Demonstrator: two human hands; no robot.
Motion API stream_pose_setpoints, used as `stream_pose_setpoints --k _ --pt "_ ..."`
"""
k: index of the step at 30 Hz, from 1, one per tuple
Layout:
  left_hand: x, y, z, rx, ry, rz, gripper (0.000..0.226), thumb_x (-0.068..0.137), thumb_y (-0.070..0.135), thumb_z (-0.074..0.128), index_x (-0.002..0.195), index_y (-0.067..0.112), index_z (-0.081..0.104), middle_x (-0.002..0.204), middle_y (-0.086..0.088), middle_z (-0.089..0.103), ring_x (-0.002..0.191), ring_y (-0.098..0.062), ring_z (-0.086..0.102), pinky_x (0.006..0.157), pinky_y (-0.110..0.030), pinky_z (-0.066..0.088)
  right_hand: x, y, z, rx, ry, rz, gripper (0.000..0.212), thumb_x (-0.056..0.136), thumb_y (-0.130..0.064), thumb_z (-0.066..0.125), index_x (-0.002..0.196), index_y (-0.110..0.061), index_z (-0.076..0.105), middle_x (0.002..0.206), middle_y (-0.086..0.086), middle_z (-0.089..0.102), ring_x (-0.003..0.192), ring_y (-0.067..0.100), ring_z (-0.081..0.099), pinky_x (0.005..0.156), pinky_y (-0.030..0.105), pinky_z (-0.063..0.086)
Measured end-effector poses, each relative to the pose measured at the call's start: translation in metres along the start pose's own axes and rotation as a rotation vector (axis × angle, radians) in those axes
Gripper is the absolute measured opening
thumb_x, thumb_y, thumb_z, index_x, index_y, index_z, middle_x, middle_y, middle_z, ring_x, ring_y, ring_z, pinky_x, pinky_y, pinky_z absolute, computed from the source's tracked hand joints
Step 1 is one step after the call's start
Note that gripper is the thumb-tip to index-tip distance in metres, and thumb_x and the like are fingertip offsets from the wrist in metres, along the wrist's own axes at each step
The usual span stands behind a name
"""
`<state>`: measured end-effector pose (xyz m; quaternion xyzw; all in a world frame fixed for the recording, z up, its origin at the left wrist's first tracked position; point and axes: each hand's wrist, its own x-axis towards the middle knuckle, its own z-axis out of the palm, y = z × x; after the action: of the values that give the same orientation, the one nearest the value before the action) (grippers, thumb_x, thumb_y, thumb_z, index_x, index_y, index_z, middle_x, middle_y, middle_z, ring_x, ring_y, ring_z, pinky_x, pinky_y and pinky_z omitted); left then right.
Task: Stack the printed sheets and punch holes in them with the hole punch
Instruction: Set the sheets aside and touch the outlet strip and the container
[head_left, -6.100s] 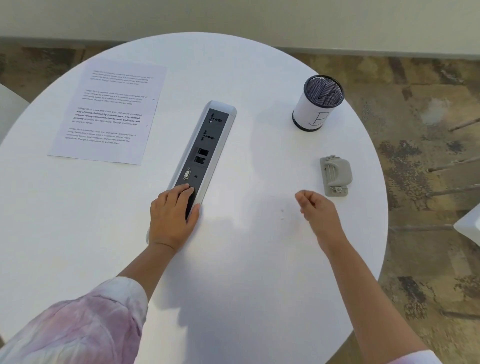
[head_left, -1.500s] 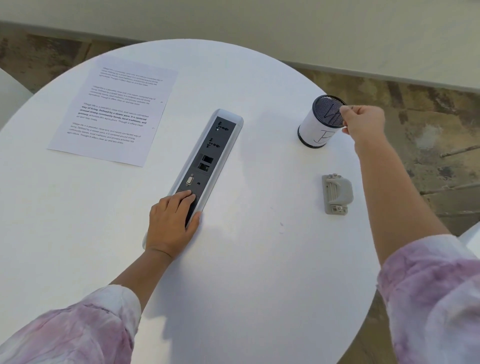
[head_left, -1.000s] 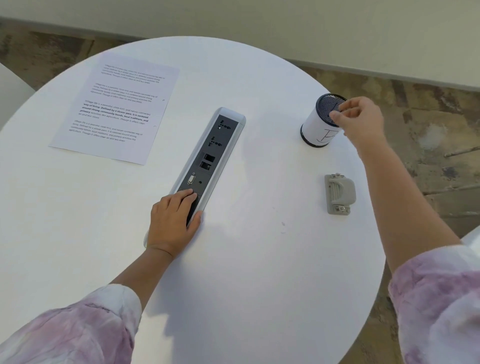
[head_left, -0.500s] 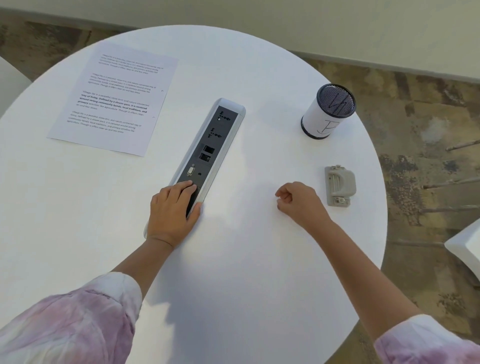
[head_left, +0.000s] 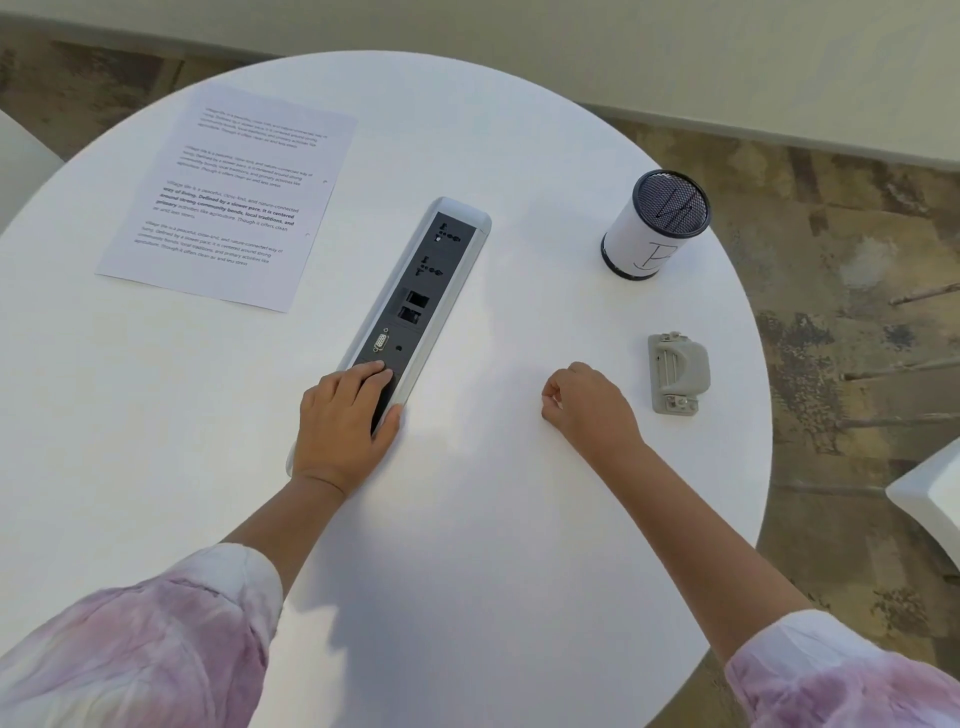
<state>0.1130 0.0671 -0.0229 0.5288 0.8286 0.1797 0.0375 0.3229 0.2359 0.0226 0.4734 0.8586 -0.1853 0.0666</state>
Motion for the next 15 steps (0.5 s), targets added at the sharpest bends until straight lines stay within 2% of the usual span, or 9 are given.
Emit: stream_pose_setpoints --k 4,9,11,13,15 --pt "0.0 0.001 -0.001 -0.008 0.005 0.002 0.045 0.086 0.039 0.04 0.112 0.01 0.062 0.122 -0.004 0.059 0.105 -0.021 0.043 0.082 -0.042 0.04 0.003 -0.007 0.004 -0.155 -0.005 0.013 0.017 0.084 -0.001 0.046 0.094 -0.003 0.06 0.098 0.011 0.057 0.087 0.027 0.055 0.061 0.031 0.038" --pt "0.0 0.001 -0.001 -0.012 0.004 -0.001 0.045 0.086 0.039 0.04 0.112 0.01 0.062 0.122 -0.004 0.059 0.105 -0.021 0.043 0.082 -0.042 0.04 0.005 -0.006 0.01 -0.185 -0.03 0.007 0.017 0.086 -0.003 0.043 0.096 -0.002 0.056 0.097 0.011 0.053 0.082 0.025 0.048 0.063 0.029 0.033" --pt "0.0 0.002 -0.001 -0.011 -0.001 -0.007 0.046 0.087 0.039 0.039 0.113 0.01 0.062 0.122 -0.004 0.059 0.105 -0.021 0.043 0.083 -0.042 0.04 0.007 -0.003 0.007 -0.003 -0.068 0.064 0.011 0.084 -0.006 0.045 0.087 -0.004 0.056 0.089 0.009 0.05 0.077 0.023 0.048 0.062 0.027 0.033" --pt "0.0 0.002 -0.001 -0.01 -0.004 -0.007 0.046 0.086 0.039 0.039 0.113 0.01 0.062 0.122 -0.004 0.059 0.105 -0.022 0.044 0.083 -0.042 0.041 0.009 0.001 -0.002 0.3 -0.087 0.104 0.009 0.083 -0.01 0.049 0.075 -0.008 0.053 0.078 0.006 0.05 0.066 0.019 0.045 0.054 0.025 0.032" --pt "0.0 0.001 -0.001 -0.006 -0.005 -0.009 0.046 0.086 0.039 0.039 0.113 0.01 0.062 0.122 -0.004 0.059 0.106 -0.022 0.044 0.084 -0.042 0.041 0.01 0.003 -0.017 0.515 -0.024 0.11 0.011 0.082 -0.01 0.053 0.071 -0.011 0.055 0.07 0.003 0.052 0.063 0.016 0.044 0.054 0.021 0.033"
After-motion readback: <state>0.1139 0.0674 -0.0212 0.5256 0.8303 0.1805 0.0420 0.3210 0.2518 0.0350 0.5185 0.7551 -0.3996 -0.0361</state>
